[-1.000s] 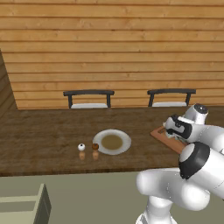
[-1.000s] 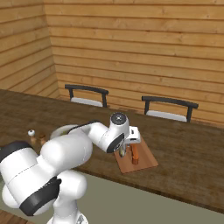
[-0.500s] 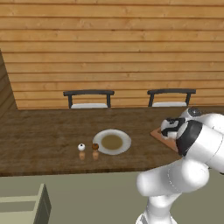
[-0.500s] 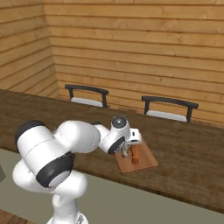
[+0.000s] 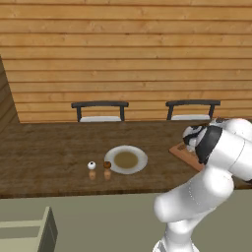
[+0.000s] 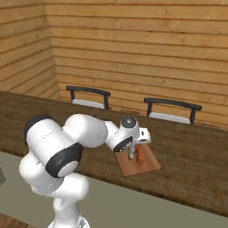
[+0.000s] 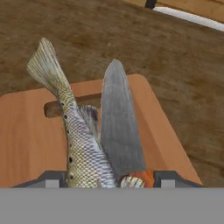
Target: Pick up the knife from the drawer and place it on the cutting board. Then place the meat from the plate to the cutting board.
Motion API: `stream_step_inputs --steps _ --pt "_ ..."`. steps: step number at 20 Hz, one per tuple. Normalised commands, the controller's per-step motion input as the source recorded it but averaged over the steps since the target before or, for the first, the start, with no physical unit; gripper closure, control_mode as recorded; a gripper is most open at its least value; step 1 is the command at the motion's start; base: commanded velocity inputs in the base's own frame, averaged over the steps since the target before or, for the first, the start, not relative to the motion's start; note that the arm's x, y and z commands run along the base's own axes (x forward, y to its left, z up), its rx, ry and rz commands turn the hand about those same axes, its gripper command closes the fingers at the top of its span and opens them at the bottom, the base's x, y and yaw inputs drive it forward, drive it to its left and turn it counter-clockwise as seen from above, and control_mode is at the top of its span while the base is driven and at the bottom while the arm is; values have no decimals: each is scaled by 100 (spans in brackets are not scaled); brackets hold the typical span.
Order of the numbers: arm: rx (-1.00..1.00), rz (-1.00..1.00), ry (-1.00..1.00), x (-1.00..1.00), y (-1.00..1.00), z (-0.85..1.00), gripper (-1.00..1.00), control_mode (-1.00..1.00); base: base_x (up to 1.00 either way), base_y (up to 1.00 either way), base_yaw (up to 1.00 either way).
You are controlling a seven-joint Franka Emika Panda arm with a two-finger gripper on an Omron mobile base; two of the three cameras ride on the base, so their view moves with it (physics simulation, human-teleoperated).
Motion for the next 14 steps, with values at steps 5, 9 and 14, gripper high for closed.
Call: stream_step_inputs --steps 5,9,14 --pt "0 0 -2 -18 0 64 -100 -100 0 0 0" --pt "0 0 -1 -29 7 78 -100 -100 0 0 0" --pt "0 1 -25 -78 17 47 -100 -100 0 0 0"
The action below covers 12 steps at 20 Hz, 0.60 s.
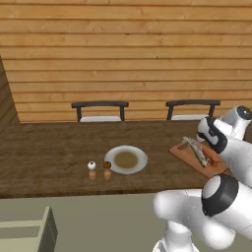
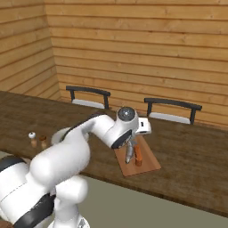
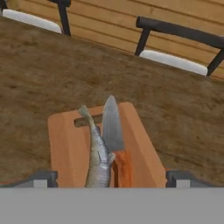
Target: Pick up the knife from the drawer and place it on the cutting board. Then place the meat from the plate to the cutting board.
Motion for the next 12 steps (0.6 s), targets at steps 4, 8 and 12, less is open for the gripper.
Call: stream_step_inputs --steps 4,8,12 --pt "0 4 -43 -82 24 71 -100 -100 0 0 0" --pt "-2 1 -24 -36 32 92 -100 -100 0 0 0" --pt "-6 0 -1 -11 39 97 -100 -100 0 0 0"
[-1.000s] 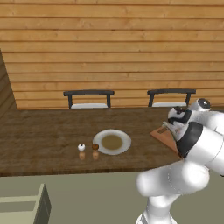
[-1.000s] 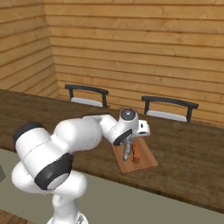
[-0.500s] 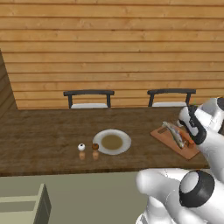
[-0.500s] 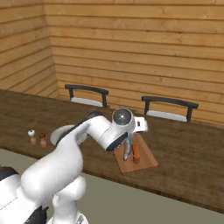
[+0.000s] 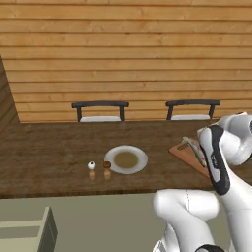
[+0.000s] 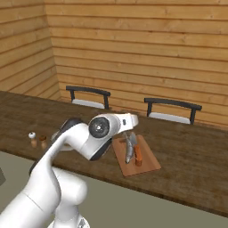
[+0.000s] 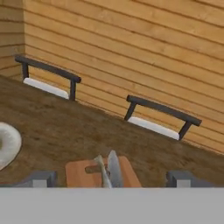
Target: Pick up the knife from the drawer and place it on the cutting board. Then place the meat from the plate to the cutting board.
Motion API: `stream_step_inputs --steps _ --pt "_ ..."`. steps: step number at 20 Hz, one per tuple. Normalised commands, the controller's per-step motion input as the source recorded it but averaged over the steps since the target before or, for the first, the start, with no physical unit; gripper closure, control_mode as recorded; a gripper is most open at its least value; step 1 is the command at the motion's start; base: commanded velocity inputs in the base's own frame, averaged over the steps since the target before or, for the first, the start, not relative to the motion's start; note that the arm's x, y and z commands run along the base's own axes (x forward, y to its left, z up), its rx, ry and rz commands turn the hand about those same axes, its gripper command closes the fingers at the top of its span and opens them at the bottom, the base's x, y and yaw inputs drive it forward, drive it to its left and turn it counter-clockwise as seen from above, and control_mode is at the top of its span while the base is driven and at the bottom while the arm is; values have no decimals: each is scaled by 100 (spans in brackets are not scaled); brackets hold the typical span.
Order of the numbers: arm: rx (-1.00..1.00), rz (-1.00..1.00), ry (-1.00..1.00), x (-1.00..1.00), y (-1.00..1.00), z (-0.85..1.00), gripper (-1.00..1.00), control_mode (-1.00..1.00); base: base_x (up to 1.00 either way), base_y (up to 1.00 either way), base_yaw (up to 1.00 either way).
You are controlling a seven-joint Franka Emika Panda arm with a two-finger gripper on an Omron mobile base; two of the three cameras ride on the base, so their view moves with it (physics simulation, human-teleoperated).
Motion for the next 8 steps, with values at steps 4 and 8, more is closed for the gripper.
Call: stream_step_inputs --steps 4,8 --pt "-10 0 0 -2 34 87 -100 -100 0 0 0" --pt "-10 0 0 -8 26 36 -100 -100 0 0 0"
